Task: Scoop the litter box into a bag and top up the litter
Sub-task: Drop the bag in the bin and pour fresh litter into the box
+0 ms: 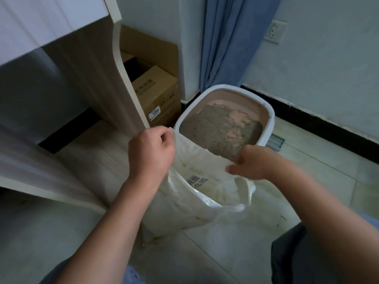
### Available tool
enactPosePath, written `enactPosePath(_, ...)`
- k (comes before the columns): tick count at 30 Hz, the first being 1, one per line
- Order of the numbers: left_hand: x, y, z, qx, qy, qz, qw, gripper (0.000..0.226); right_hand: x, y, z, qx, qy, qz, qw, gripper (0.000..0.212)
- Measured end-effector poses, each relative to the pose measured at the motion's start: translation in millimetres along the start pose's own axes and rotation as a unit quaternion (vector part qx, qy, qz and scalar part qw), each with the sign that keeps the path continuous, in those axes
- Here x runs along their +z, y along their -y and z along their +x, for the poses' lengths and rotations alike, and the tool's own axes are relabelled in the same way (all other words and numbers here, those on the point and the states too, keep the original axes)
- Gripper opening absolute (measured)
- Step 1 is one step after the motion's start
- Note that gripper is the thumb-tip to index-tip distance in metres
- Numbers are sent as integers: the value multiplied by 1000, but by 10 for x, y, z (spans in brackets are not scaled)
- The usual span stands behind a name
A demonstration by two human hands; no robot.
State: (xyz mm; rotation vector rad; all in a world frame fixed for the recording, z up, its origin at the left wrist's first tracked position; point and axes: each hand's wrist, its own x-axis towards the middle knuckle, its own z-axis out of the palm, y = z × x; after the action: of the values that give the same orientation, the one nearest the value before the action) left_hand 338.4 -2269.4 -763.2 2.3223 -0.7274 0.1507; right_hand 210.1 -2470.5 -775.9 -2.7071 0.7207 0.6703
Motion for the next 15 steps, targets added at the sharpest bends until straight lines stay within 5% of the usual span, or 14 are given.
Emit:
enactPosePath(6, 164, -156, 0, 73, 116, -15, 991, 38, 14, -29, 72, 8, -66, 71, 995, 45)
enactPosePath(12, 192, -121, 60, 9, 184, -155, 970, 42, 106, 59, 190, -14, -157, 73, 985, 43)
enactPosePath(15, 228, -98, 63, 33, 195, -127, 972, 37, 106, 73, 197, -30, -176, 86, 980, 40)
